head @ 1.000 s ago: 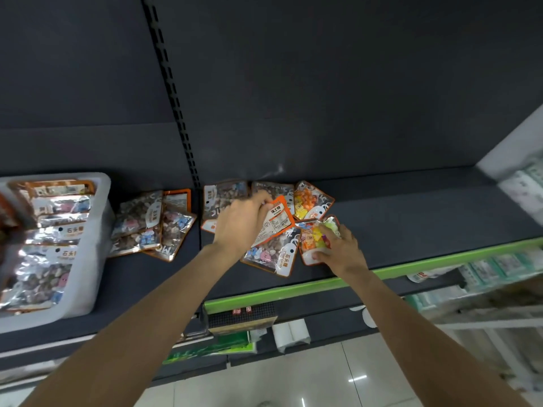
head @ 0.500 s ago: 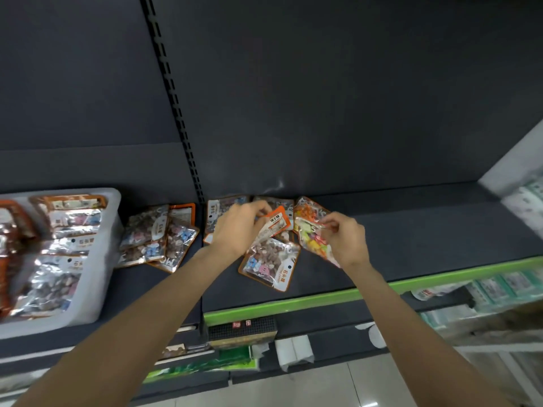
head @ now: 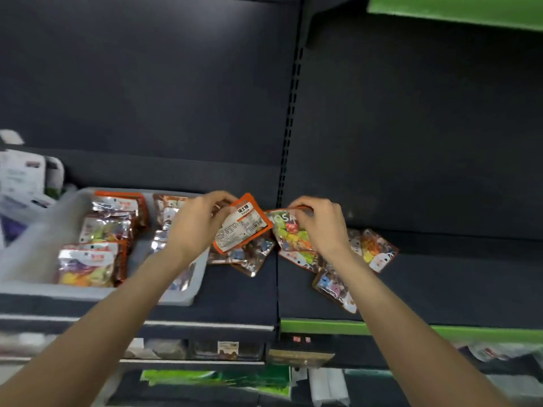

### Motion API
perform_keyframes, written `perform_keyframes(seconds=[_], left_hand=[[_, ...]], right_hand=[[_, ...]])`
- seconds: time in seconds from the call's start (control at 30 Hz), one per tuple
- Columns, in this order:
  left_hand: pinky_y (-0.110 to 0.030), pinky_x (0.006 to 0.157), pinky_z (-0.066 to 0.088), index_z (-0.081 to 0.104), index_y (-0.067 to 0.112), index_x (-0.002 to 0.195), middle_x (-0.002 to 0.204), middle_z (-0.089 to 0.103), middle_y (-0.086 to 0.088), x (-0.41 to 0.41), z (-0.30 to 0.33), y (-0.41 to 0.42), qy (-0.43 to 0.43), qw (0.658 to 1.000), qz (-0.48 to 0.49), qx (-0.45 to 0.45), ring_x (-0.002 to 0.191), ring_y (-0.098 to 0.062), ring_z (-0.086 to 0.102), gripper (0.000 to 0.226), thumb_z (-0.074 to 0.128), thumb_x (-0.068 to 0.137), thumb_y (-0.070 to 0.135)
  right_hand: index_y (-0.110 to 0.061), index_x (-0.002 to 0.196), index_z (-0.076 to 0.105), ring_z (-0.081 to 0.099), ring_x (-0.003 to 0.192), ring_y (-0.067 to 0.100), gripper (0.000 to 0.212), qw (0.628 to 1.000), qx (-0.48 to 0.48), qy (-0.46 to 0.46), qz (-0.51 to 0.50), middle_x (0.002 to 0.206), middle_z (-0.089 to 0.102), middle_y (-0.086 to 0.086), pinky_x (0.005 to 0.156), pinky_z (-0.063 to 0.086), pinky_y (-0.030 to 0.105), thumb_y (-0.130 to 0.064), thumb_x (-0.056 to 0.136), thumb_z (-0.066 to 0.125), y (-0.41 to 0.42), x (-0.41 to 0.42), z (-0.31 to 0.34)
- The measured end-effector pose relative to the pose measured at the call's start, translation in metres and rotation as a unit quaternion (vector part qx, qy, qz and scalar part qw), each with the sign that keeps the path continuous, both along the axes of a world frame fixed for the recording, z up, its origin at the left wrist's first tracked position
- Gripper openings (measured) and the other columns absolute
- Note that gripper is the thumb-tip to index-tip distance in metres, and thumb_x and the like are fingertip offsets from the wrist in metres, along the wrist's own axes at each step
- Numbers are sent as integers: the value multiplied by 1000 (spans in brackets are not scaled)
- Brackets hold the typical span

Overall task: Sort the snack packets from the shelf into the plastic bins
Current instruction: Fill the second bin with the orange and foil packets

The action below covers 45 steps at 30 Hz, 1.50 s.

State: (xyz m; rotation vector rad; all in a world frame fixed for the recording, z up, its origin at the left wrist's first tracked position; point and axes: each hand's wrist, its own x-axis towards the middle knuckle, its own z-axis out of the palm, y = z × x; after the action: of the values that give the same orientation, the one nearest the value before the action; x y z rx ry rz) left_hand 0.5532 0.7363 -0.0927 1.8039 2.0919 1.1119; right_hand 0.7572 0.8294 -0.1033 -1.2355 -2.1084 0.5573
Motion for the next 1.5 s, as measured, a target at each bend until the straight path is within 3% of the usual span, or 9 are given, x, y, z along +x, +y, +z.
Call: perform_keyframes(seconds=[0.13,0.23,0.5,0.73,0.9,1.03,1.2,1.33,1.5], left_hand=[[-37,66,52,65,18,101,86,67,6,-87,2,-40,12,999,23,34,77,-17,64,13,55,94,14],[-34,66,48,65,17,101,89,70,1,-152,-3,-64,22,999,25,31,77,-17,61,15,54,94,9],[-26,75,41,69,11,105,98,68,-2,-281,-41,-106,23,994,-37,-105,86,-23,62,18,56,92,7],[-34,89,50,63,19,116,110,68,-3,-320,-83,-111,73,958,-97,-261,100,-19,63,26,59,91,13],[-32,91,50,67,17,110,107,70,0,-350,-88,-127,88,970,-93,-206,97,-15,64,24,65,87,13],[-24,89,45,69,12,108,105,71,-3,-359,-91,-134,19,976,-102,-190,99,-16,65,23,62,87,7],[-26,92,47,70,14,106,110,70,-3,-364,-93,-139,-21,978,-101,-183,103,-16,63,22,55,92,6],[-30,92,49,68,19,110,116,67,-2,-363,-94,-144,-13,975,-113,-189,104,-16,62,21,55,94,17],[-31,90,49,68,19,113,115,67,-3,-357,-90,-149,0,977,-116,-179,101,-18,61,24,59,91,25]], right_hand=[[-24,83,73,65,87,10,15,998,-25,52,34,87,71,-10,79,52,35,-12,86,64,-28,-88,4],[-20,87,74,64,86,8,13,996,-20,75,34,88,70,-10,77,49,25,-11,87,65,-51,-148,2],[-14,91,75,62,86,7,10,999,-17,41,6,94,72,-4,73,42,9,-10,87,66,-105,-256,-11],[-14,92,75,62,89,9,11,1000,-20,11,2,94,72,-4,80,46,22,-11,87,66,-132,-301,-11],[-15,94,75,61,88,8,11,995,-49,-35,82,96,72,-2,81,45,24,-13,87,66,-145,-333,-13],[-17,99,74,63,92,8,14,984,-73,-95,135,102,72,-2,86,51,30,-17,88,65,-160,-368,-24],[-17,120,63,63,93,13,36,969,-130,-152,142,103,69,1,88,53,36,-15,84,69,-170,-388,-46],[-19,102,68,61,85,7,24,978,-165,-98,84,90,66,-8,84,53,32,-20,79,75,-169,-360,-58],[-22,86,73,58,72,5,5,992,-95,-74,27,80,68,-9,66,49,30,-25,82,72,-173,-359,-71]])
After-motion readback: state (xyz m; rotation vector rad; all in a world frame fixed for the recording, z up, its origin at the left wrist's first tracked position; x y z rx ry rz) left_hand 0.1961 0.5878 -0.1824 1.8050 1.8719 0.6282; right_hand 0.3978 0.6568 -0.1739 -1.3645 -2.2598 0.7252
